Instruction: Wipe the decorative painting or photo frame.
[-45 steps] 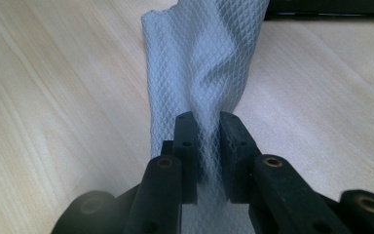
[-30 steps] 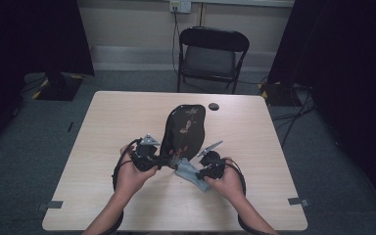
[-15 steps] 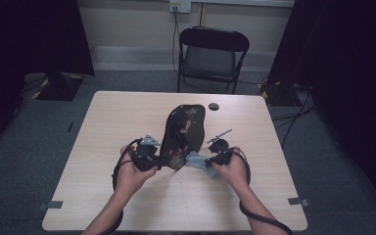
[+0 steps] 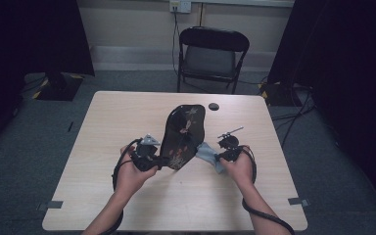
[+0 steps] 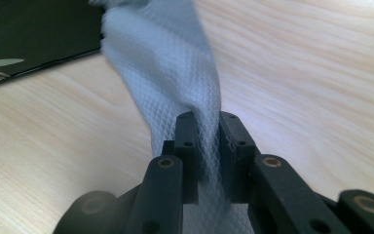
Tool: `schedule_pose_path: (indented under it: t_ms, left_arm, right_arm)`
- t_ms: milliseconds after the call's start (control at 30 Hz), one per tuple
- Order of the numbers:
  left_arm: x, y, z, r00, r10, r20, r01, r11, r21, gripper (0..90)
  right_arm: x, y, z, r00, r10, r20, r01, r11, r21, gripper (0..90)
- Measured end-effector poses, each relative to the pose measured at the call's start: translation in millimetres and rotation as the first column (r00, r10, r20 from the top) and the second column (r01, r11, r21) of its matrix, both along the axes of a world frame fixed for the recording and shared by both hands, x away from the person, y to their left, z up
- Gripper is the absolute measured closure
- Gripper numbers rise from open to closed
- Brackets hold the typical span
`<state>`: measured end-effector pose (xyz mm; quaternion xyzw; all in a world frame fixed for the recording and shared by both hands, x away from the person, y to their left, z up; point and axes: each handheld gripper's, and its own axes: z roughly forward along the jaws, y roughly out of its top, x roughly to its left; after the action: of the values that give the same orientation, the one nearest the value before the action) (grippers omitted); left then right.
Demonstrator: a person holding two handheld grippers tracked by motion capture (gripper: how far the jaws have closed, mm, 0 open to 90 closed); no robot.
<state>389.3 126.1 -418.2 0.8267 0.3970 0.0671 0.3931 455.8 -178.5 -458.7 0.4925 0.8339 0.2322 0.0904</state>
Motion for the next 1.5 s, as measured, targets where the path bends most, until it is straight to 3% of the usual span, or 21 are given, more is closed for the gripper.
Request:
schedule_pose_path:
  t_ms: [233, 600, 633, 733, 833, 1033, 1100, 1200, 1333, 1467, 1500]
  left_arm:
    - [-4.6, 5.6, -2.5, 0.9999, 0.002, -0.014, -0.002, 1.0, 0.005, 73.6]
    - [-10.3, 14.9, -2.8, 0.9991, 0.031, -0.03, -0.031, 0.9995, -0.005, 71.4]
    - [-10.6, 15.2, -2.7, 0.9992, 0.029, -0.028, -0.029, 0.9996, -0.001, 71.3]
    - [-10.9, 15.2, -3.3, 0.9987, 0.037, -0.034, -0.037, 0.9993, -0.005, 69.9]
    - [-10.9, 15.5, -4.7, 0.9984, 0.042, -0.037, -0.043, 0.999, -0.01, 69.5]
    - [-10.7, 18.4, -6.7, 0.9983, 0.033, -0.049, -0.033, 0.9994, -0.007, 68.1]
    - [-11.4, 18.7, -7.3, 0.998, 0.041, -0.049, -0.042, 0.999, -0.013, 67.7]
    - [-12.0, 24.4, -5.7, 0.9979, 0.045, -0.047, -0.046, 0.9989, -0.01, 66.8]
    - [-13.7, 30.8, -4.7, 0.997, 0.064, -0.044, -0.065, 0.9977, -0.019, 66.3]
    - [-14.9, 34.7, -5.5, 0.9962, 0.076, -0.043, -0.076, 0.9969, -0.019, 65.9]
    - [-15.8, 36.8, -5.6, 0.9959, 0.078, -0.045, -0.079, 0.9968, -0.014, 65.9]
  right_arm:
    - [-14.2, -11.8, 1.2, 0.9999, 0.004, 0.011, -0.005, 1.0, 0.021, 80.2]
    - [-57.7, -7.7, 1.9, 0.9906, 0.136, 0.007, -0.136, 0.99, 0.024, 80.2]
    - [-69.1, -3.3, 0.4, 0.984, 0.178, 0.0, -0.178, 0.983, 0.038, 80.2]
    - [-80.6, 5.5, 0.9, 0.9725, 0.233, -0.002, -0.232, 0.971, 0.051, 80.2]
    - [-89.2, 20.9, 2.9, 0.9553, 0.296, 0.007, -0.296, 0.954, 0.046, 80.2]
    - [-94.7, 57.7, 1.0, 0.9123, 0.409, -0.01, -0.409, 0.912, 0.043, 80.2]
    - [-94.8, 61.6, 0.7, 0.9078, 0.419, -0.014, -0.418, 0.907, 0.043, 80.2]
    - [-92.8, 79.3, -1.3, 0.893, 0.45, -0.019, -0.449, 0.893, 0.046, 80.2]
    - [-87.4, 91.8, -2.2, 0.8892, 0.457, -0.019, -0.456, 0.889, 0.039, 80.1]
    - [-81.1, 97.7, -2.2, 0.8951, 0.445, -0.026, -0.444, 0.895, 0.032, 80.1]
    - [-77.7, 98.1, -2.2, 0.9006, 0.434, -0.029, -0.433, 0.901, 0.035, 80.1]
